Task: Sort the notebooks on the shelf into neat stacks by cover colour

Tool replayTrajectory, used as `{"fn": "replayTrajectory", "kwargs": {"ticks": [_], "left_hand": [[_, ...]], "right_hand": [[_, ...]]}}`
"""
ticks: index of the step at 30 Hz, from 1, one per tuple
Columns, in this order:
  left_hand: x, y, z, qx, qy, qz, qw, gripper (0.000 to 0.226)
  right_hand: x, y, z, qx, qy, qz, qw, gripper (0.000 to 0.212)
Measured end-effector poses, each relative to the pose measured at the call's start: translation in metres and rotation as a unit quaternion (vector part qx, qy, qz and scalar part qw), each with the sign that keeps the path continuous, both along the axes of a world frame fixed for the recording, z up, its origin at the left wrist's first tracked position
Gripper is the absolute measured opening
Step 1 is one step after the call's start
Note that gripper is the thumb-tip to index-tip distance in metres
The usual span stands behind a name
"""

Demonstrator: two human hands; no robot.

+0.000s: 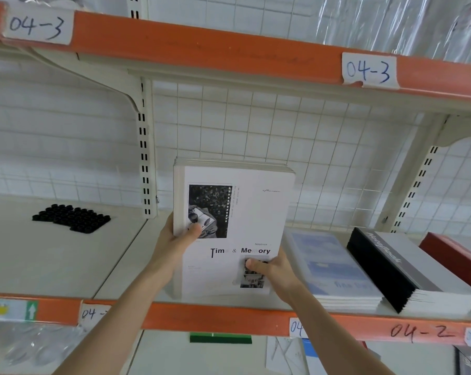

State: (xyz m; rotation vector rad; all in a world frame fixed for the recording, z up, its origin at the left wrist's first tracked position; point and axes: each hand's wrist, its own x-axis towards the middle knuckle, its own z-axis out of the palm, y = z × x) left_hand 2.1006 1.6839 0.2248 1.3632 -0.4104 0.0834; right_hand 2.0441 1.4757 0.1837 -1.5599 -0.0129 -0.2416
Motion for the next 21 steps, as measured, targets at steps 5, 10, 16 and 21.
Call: {"fn": "replayTrajectory", "kwargs": {"ticks": [5, 10, 16, 21], "left_hand": [[0.003, 0.003, -0.009, 0.055, 0.002, 0.024, 0.998, 0.059], [-0.001, -0.005, -0.007, 0.057, 0.010, 0.079, 0.995, 0.028], [0.000, -0.007, 0.005, 0.039, 0.046, 0.100, 0.993, 0.023], [0.007, -0.009, 0.028, 0.049, 0.092, 0.092, 0.990, 0.020]], "right_hand": [[0.000, 0.000, 0.003, -0.004, -0.001, 0.005, 1.000, 0.037], [-0.002, 0.001, 0.007, -0.013, -0.021, -0.007, 1.000, 0.036], [-0.006, 0.004, 0.014, -0.021, -0.027, -0.013, 0.999, 0.033], [-0.007, 0.006, 0.033, -0.023, -0.038, -0.033, 0.998, 0.031]]}}
